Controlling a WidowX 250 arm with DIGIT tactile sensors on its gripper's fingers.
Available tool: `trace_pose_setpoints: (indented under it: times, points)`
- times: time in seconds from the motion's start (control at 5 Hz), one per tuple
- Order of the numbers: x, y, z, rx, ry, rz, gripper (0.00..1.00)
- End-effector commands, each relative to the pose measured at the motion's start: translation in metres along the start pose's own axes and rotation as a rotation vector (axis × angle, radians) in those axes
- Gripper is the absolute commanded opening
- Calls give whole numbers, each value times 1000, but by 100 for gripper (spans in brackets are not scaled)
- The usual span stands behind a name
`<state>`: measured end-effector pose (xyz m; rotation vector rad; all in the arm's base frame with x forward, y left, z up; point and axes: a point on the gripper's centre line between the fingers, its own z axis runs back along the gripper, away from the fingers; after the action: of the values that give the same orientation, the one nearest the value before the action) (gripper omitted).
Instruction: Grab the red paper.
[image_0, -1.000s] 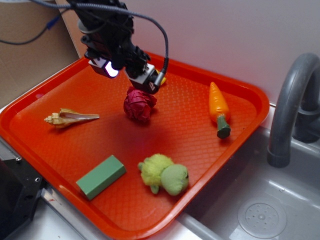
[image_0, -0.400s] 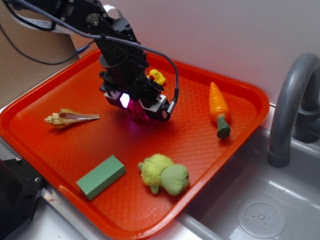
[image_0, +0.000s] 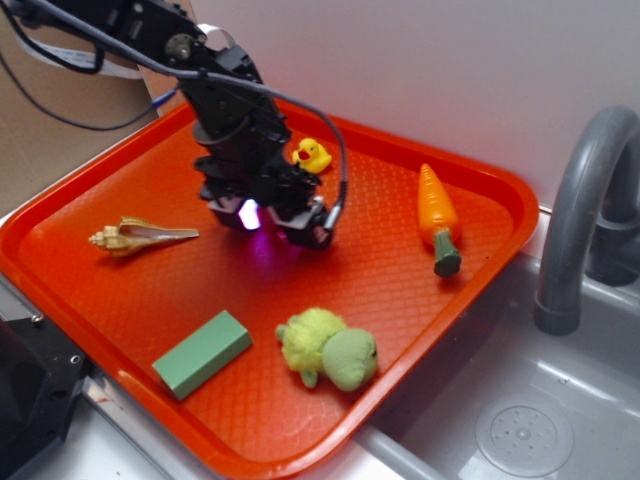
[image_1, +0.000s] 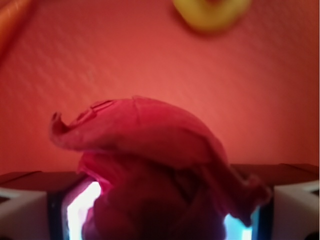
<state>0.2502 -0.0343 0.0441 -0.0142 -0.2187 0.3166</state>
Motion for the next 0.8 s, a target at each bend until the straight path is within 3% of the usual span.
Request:
trace_pose_setpoints:
  times: [0.0, 0.2, 0.6]
  points:
    - [13, -3, 57, 29, -68, -29, 0]
    - [18, -4, 88, 95, -38, 3, 0]
    - [27, 3, 157, 71, -20, -40, 0]
